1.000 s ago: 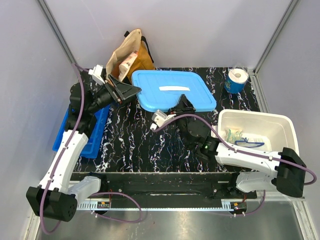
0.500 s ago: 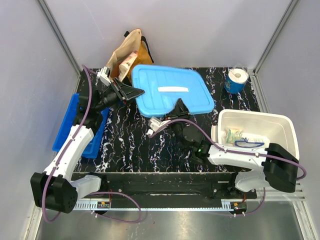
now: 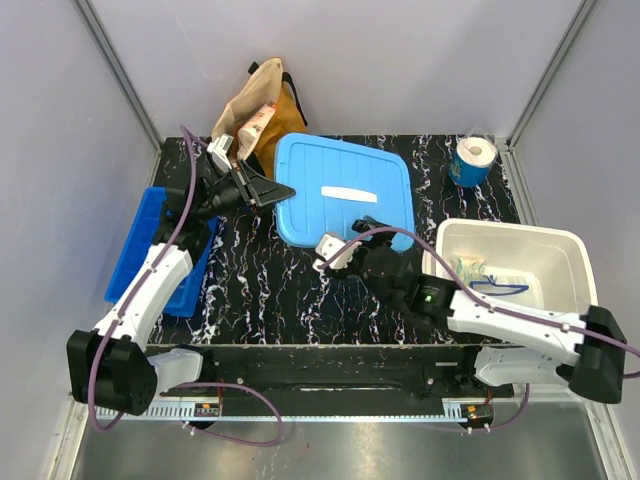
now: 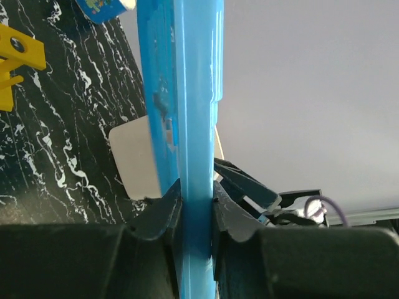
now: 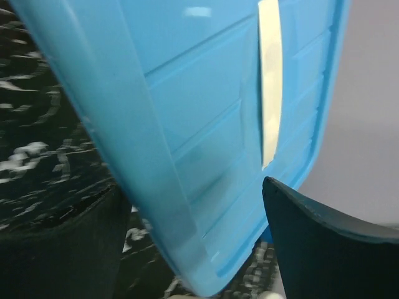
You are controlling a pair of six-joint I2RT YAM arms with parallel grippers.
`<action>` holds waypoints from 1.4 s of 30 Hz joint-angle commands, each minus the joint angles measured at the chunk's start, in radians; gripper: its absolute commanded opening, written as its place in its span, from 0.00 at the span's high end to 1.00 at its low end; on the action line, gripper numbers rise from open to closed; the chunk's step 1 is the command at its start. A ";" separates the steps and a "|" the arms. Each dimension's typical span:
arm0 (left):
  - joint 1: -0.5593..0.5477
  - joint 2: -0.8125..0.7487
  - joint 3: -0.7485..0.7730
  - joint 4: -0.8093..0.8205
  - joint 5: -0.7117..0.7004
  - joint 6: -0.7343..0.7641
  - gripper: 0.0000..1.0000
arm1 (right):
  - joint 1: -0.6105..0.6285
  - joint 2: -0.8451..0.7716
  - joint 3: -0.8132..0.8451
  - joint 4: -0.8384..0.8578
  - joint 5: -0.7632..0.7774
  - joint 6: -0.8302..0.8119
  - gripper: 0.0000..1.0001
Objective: Organize the chemistry lab equipment
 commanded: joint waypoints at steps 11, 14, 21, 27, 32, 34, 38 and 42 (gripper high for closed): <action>-0.008 -0.006 -0.019 0.222 0.045 -0.056 1.00 | 0.003 -0.282 0.299 -0.547 -0.792 0.752 0.12; -0.039 -0.012 -0.027 0.282 0.031 -0.112 1.00 | 0.003 -0.270 0.371 -0.470 -0.778 0.833 0.13; -0.174 0.008 -0.065 0.511 -0.087 -0.283 1.00 | 0.003 -0.215 0.491 -0.260 -0.870 1.010 0.15; -0.358 0.118 -0.019 0.607 -0.182 -0.323 1.00 | 0.003 -0.222 0.395 -0.016 -0.880 1.080 0.14; -0.484 0.273 0.032 0.754 -0.240 -0.369 1.00 | 0.003 -0.239 0.319 0.059 -0.800 1.082 0.15; -0.528 0.347 0.049 0.865 -0.260 -0.424 1.00 | 0.003 -0.254 0.299 0.085 -0.786 1.100 0.15; -0.591 0.511 0.116 1.076 -0.283 -0.546 1.00 | 0.003 -0.274 0.302 0.073 -0.751 1.128 0.17; -0.622 0.580 0.170 1.105 -0.288 -0.554 1.00 | 0.003 -0.287 0.361 -0.065 -0.697 1.143 0.16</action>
